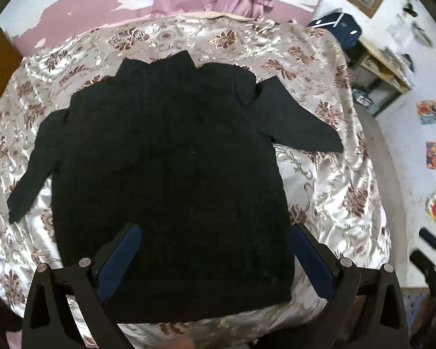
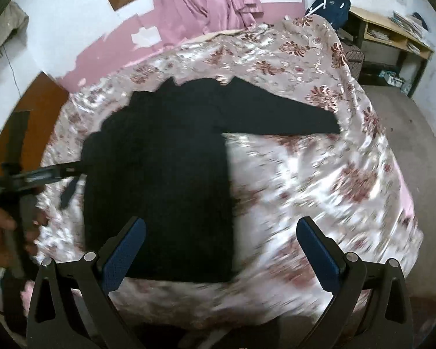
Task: Fold large clothes
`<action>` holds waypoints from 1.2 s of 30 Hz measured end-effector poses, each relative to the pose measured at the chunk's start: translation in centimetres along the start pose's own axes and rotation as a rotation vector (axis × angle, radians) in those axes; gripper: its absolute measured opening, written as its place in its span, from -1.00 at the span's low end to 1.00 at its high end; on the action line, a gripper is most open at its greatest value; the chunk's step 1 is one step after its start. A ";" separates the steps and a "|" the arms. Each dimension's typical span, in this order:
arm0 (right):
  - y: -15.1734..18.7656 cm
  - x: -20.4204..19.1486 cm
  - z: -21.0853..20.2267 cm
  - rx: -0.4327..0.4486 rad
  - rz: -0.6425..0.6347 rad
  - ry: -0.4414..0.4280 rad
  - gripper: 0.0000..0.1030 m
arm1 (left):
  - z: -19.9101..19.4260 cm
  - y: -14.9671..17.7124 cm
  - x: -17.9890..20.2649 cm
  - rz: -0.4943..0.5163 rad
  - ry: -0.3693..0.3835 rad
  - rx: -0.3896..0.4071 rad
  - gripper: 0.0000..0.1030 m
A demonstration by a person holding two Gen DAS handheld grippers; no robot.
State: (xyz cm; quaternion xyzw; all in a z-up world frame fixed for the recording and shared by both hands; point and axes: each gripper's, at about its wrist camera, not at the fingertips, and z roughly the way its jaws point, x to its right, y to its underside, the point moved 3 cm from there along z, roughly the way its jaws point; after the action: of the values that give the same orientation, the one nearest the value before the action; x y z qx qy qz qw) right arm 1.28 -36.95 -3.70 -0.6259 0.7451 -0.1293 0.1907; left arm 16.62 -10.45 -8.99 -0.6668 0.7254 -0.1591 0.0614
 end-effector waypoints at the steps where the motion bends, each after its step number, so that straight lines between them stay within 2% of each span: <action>1: -1.1 2.1 1.4 -0.010 -0.033 0.021 0.98 | 0.8 -0.3 0.4 -0.005 -0.006 -0.008 1.00; 5: -5.6 8.3 8.7 -0.051 -0.188 0.099 0.98 | 5.7 -2.9 3.8 0.007 -0.069 -0.016 1.00; 9: -10.4 12.9 16.0 -0.099 -0.257 0.104 0.98 | 9.6 -5.5 5.3 -0.009 -0.133 -0.022 1.00; 11: -12.2 14.0 18.1 -0.101 -0.259 0.099 0.98 | 11.9 -7.2 5.7 -0.023 -0.152 -0.018 1.00; 15: -15.0 16.3 22.4 -0.078 -0.214 0.056 0.98 | 15.6 -10.2 5.5 -0.046 -0.170 -0.007 1.00; 18: -15.0 17.1 24.8 -0.059 -0.218 0.042 0.98 | 18.3 -12.4 5.3 -0.028 -0.205 -0.006 1.00; 24: -15.4 20.4 31.1 -0.111 -0.160 0.020 0.98 | 21.9 -15.8 5.2 0.003 -0.226 0.001 1.00; 31: -18.1 26.5 36.4 -0.132 0.014 -0.065 0.98 | 25.7 -18.0 5.0 0.030 -0.246 -0.015 1.00; 36: -19.5 30.5 39.5 -0.155 0.086 -0.080 0.98 | 28.8 -18.7 4.7 0.033 -0.254 -0.072 1.00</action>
State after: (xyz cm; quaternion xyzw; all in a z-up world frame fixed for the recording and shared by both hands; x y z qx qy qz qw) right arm 31.71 -68.65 -34.34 -0.6108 0.7709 -0.0378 0.1769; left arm 42.53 -20.51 -29.69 -0.6713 0.7281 -0.0461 0.1311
